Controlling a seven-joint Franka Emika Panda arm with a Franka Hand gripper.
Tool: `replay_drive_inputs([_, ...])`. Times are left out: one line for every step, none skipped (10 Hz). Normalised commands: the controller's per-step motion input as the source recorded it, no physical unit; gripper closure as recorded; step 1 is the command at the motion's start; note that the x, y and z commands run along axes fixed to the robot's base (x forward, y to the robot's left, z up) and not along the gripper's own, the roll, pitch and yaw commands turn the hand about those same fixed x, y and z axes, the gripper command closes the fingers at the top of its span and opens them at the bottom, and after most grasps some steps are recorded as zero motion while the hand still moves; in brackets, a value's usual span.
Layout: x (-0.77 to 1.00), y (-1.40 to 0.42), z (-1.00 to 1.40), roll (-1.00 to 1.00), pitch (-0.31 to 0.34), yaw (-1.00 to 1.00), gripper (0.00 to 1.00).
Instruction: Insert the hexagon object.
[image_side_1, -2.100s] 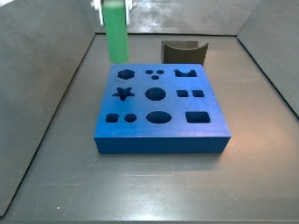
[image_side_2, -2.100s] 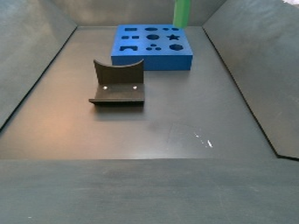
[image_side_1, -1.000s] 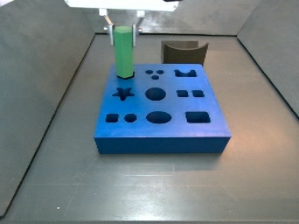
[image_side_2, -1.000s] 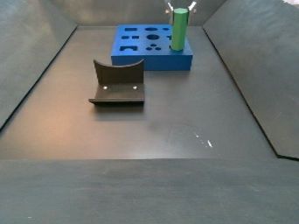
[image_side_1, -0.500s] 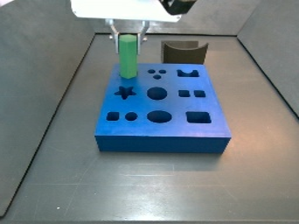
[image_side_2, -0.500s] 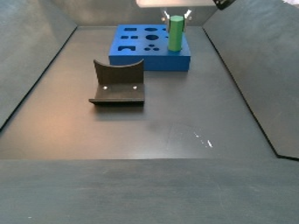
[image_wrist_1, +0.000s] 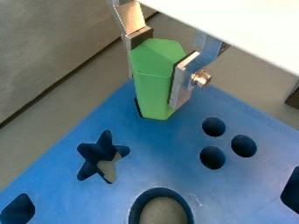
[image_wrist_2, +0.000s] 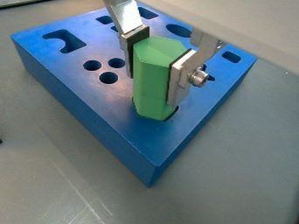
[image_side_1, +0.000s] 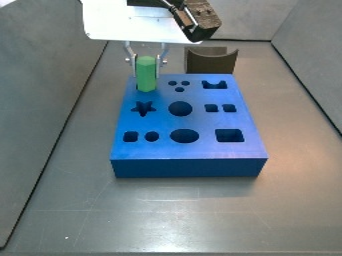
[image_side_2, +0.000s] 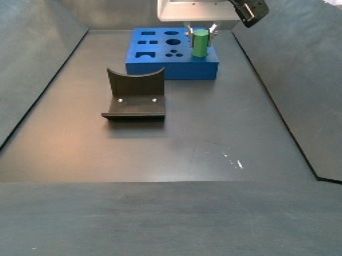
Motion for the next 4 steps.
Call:
replay_drive_inputs([0.0, -0.09, -0.09, 0.09, 0.0, 0.0, 1.0])
replay_drive_inputs([0.0, -0.05, -0.1, 0.03, -0.006, 0.01, 1.0])
replay_drive_inputs([0.0, 0.0, 0.0, 0.0, -0.013, 0.0, 1.0])
replay_drive_inputs([0.0, 0.0, 0.0, 0.0, 0.0, 0.0, 1.0])
